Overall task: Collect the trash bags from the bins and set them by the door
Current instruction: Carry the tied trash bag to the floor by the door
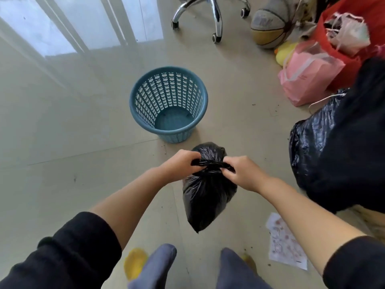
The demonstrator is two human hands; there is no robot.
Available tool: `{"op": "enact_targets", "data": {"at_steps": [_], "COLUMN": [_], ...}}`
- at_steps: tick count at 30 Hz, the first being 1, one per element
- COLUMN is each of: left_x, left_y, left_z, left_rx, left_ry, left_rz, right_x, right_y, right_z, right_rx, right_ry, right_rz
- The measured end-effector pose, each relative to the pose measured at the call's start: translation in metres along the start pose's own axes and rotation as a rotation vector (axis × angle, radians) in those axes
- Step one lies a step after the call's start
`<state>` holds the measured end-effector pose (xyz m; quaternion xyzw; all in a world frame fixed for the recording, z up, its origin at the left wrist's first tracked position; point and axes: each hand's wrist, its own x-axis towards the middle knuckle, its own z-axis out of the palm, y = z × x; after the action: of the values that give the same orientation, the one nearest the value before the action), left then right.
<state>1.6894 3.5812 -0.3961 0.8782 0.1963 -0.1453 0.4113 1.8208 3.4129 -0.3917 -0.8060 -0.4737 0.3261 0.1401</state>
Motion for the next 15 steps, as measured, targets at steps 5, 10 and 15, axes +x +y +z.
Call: {"op": "enact_targets", "data": {"at_steps": [5,10,15], "left_x": [-0.061,-0.132,-0.187], "left_y": [0.083,0.168,0.238], "left_z": [-0.064,-0.116,-0.147], "left_rx": [0.114,0.156,0.223], "left_ry": [-0.091,-0.121,-0.116], "left_rz": [-0.003,0.004,0.086], "right_x": [-0.061,-0.141,-0.218], "right_y": [-0.07,-0.136,-0.18], "right_z": [-0.086,-0.156,-0.199], "right_rx": [-0.056,-0.042,-0.035], "right_ry": [-0.068,-0.085,-0.046], "right_rz": [-0.019,-0.005,0.038]}}
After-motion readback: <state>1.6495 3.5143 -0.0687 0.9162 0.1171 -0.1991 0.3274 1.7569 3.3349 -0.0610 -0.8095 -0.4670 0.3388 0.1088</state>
